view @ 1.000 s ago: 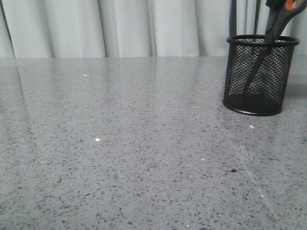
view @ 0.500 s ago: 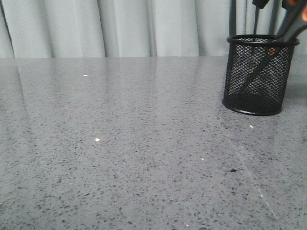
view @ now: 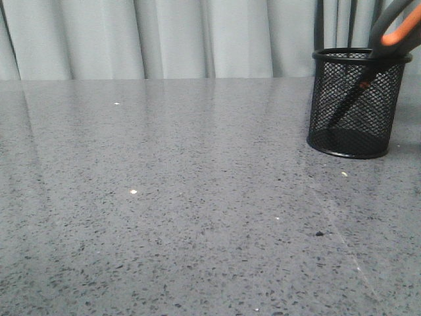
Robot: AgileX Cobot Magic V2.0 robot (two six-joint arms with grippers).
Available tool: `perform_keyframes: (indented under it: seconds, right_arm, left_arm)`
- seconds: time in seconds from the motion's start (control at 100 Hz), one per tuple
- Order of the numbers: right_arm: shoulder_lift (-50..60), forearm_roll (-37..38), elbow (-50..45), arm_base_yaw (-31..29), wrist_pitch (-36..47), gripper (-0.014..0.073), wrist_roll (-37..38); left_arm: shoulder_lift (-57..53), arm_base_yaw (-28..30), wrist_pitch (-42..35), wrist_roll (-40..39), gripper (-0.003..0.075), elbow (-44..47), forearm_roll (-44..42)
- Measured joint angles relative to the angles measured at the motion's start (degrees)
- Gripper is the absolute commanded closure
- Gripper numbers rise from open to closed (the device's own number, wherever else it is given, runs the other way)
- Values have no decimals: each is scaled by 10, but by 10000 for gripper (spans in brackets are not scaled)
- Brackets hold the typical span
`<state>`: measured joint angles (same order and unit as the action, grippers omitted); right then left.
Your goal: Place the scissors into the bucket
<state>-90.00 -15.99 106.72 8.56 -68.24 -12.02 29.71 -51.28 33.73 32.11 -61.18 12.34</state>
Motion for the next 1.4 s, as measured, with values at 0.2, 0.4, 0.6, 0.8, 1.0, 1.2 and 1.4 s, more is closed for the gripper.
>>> perform_keyframes:
  seconds: [0.2, 0.4, 0.6, 0.8, 1.0, 1.2, 1.4]
  right_arm:
    - [119, -7, -48, 31, 17, 637, 0]
    - [351, -1, -272, 91, 112, 637, -1]
    - [611, 31, -574, 96, 281, 638, -1]
    - [810, 65, -757, 96, 370, 638, -1]
    - [878, 73, -791, 96, 403, 638, -1]
    - [882, 74, -791, 96, 406, 638, -1]
    - [882, 74, -791, 96, 406, 638, -1]
  left_arm:
    - [-37, 4, -117, -39, 740, 82, 0]
    - [-99, 30, -186, -67, 740, 207, 0]
    - [-118, 43, -196, -70, 740, 305, 5]
    - [-118, 43, -217, -71, 740, 354, 28]
    - [-118, 43, -222, -71, 740, 360, 32]
    - [-118, 43, -226, -71, 740, 360, 32]
    - [-118, 43, -227, -72, 740, 360, 32]
